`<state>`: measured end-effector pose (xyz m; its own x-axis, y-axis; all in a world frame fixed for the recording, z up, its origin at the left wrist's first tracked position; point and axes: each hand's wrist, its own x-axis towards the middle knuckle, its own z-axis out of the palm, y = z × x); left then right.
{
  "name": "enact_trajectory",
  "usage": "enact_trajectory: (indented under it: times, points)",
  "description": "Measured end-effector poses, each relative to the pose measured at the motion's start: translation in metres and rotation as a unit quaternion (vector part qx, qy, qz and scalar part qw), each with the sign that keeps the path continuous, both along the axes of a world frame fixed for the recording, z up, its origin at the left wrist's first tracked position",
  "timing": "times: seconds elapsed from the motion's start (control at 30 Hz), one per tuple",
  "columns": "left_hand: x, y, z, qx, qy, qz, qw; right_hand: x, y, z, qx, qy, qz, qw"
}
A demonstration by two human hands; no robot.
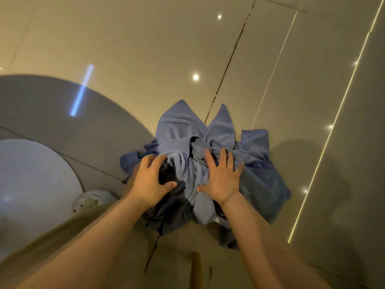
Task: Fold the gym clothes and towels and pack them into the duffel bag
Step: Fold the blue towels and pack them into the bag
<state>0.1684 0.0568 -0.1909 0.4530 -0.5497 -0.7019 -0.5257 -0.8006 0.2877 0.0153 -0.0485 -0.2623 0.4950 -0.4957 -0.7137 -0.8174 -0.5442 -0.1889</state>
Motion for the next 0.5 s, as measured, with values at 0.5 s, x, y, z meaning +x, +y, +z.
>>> enact_trajectory:
  times: [0.5]
  points:
    - [-0.028, -0.027, -0.07, 0.024, 0.015, -0.107, 0.994, -0.007, 0.018, -0.014, -0.037, -0.137, -0.057, 0.988]
